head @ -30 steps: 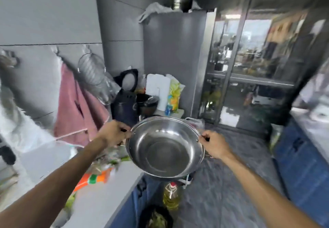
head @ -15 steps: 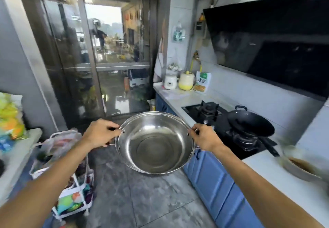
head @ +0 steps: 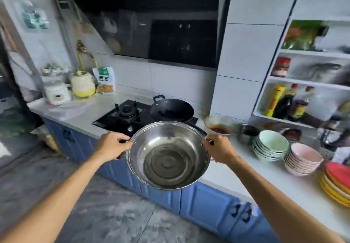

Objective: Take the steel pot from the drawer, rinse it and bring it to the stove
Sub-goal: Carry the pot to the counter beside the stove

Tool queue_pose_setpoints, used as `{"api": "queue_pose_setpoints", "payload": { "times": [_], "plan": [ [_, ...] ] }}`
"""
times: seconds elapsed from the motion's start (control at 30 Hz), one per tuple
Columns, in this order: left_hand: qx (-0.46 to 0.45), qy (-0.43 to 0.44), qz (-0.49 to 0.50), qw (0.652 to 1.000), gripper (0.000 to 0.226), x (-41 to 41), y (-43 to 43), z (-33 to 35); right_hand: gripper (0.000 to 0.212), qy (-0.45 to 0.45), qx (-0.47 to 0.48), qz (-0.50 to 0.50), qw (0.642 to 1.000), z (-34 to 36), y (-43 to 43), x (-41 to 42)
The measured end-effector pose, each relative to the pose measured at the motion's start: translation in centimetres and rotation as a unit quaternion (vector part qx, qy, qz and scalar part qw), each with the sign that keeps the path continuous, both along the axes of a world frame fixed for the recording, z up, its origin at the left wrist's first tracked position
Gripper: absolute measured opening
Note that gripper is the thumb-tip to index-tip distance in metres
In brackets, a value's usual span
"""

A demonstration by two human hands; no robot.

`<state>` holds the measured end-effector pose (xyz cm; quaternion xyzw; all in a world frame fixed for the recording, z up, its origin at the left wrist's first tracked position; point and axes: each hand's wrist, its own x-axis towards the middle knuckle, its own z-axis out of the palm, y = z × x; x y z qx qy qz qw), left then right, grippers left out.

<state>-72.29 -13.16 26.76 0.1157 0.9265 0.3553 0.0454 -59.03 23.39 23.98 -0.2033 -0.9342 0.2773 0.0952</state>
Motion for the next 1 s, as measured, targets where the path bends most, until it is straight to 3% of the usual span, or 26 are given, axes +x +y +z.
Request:
{"api": "queue_pose_setpoints", "payload": {
  "times": [0.23, 0.43, 0.7, 1.0],
  "plan": [
    [-0.006, -0.02, -0.152, 0.988, 0.008, -5.4, 13.3, -2.1, 0.033, -0.002, -0.003, -0.163, 0.987, -4.5, 8.0, 4.0],
    [-0.043, -0.021, -0.236, 0.97, 0.033, -6.4, 23.8, -6.2, 0.029, -0.01, -0.002, -0.225, 0.974, -7.7, 14.4, 8.6],
    [-0.076, -0.04, -0.26, 0.962, 0.031, -5.0, 34.0, -12.8, 0.026, -0.007, 0.018, -0.235, 0.972, -12.5, 23.6, 10.7],
    [-0.088, -0.025, -0.24, 0.966, 0.034, -5.2, 39.8, -24.5, 0.027, -0.041, 0.044, -0.216, 0.975, -22.4, 29.8, 8.9]
  ]
}}
